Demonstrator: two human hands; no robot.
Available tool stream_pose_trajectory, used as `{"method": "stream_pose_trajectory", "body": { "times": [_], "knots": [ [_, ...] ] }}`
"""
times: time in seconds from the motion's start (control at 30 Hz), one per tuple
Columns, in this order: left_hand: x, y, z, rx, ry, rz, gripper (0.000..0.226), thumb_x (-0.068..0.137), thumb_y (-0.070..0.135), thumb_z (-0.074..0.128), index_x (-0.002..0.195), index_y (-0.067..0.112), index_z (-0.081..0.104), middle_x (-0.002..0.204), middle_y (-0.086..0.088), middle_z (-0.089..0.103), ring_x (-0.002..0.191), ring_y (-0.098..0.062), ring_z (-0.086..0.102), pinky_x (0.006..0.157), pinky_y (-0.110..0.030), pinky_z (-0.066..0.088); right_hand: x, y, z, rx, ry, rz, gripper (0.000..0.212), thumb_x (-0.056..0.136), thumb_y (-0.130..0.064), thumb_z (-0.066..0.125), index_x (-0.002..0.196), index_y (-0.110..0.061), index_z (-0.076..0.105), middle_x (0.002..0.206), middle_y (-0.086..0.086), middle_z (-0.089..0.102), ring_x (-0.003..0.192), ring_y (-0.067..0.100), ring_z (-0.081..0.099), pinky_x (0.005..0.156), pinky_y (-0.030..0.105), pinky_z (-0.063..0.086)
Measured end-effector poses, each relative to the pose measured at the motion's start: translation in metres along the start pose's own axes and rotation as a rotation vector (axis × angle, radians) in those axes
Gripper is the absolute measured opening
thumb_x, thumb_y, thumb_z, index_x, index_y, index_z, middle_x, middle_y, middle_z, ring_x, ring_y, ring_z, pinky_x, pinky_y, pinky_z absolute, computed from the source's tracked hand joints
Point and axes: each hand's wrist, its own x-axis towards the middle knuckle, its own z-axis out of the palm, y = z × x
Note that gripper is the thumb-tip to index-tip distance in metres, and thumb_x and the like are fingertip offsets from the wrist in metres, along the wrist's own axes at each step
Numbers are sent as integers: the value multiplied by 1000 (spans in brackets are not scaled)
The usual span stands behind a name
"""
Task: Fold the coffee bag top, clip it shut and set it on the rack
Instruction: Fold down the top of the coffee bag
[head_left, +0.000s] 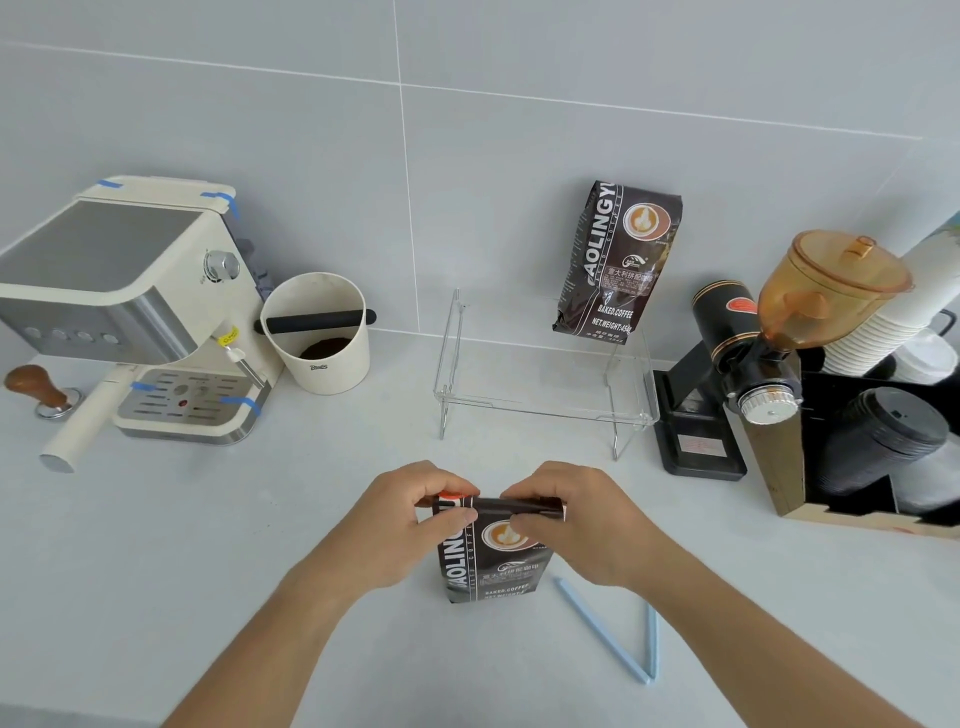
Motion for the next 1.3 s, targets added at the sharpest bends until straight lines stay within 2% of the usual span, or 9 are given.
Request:
{"method": "stream_pose_trajectory", "body": {
  "times": [0.1, 0.3, 0.47, 0.57, 0.67, 0.83, 0.93, 1.17, 1.3],
  "knots": [
    [-1, -1, -1, 8, -17, 32, 19, 84, 23, 69, 78, 42, 71, 94, 14, 65, 86, -7, 65, 73, -24, 50, -4, 6, 0, 1, 13, -87, 15, 84, -13, 70, 93, -22, 78, 78, -12, 63, 76, 1, 58, 70, 10, 42],
    [-2, -2, -1, -42, 52, 13, 22, 83, 11, 72, 80, 33, 75, 86, 18, 75, 80, -2, 70, 72, -7, 48, -9, 18, -9, 108, 9, -73, 22, 89, -10, 66, 102, -22, 78, 89, -19, 76, 88, -6, 68, 78, 5, 47],
    [2, -6, -3, -41, 11, 14, 18, 89, 10, 63, 89, 22, 77, 87, 9, 78, 81, -8, 72, 76, -18, 54, -9, 29, -8, 162, 75, -80, 22, 93, -6, 62, 102, -17, 78, 91, -11, 80, 86, 0, 71, 80, 13, 53],
    [2, -7, -3, -57, 37, 7, 21, 88, 9, 65, 84, 27, 77, 84, 10, 78, 79, -10, 72, 74, -16, 53, -9, 30, -2, 320, 136, -18, 19, 89, 0, 65, 91, -12, 79, 81, -10, 80, 76, 4, 73, 73, 14, 54],
    [3, -7, -3, -64, 44, 6, 25, 87, 9, 67, 81, 32, 75, 83, 13, 77, 76, -8, 71, 72, -13, 52, -9, 30, 0, 420, 146, 27, 25, 86, 3, 68, 81, -20, 78, 73, -12, 79, 71, 3, 72, 70, 13, 53],
    [5, -5, -1, -62, 28, 27, 24, 86, 9, 68, 81, 30, 76, 83, 10, 78, 77, -12, 72, 72, -15, 53, -14, 33, -3, 521, 189, 122, 25, 80, 1, 74, 75, -23, 79, 77, 1, 81, 74, 15, 72, 76, 32, 55],
    [6, -5, -3, -65, 30, 40, 25, 86, 7, 68, 81, 30, 76, 82, 9, 78, 77, -14, 72, 72, -16, 54, -21, 39, -6, 503, 222, 149, 25, 82, -2, 74, 77, -26, 78, 80, -2, 81, 76, 12, 73, 77, 24, 57],
    [6, -6, -3, -80, 44, 45, 34, 85, 6, 68, 76, 37, 75, 82, 11, 77, 77, -11, 71, 71, -11, 51, -47, 111, -2, 226, 280, 525, 16, 82, -16, 69, 68, -23, 75, 71, 6, 74, 64, 17, 65, 74, 37, 57],
    [5, -9, -2, -89, 54, 50, 40, 85, 7, 68, 74, 45, 74, 82, 13, 77, 75, -8, 70, 70, -9, 50, -69, 155, 18, 18, 222, 773, 15, 81, -32, 66, 68, -26, 67, 69, -3, 70, 71, 20, 67, 68, 32, 54]
  ]
}}
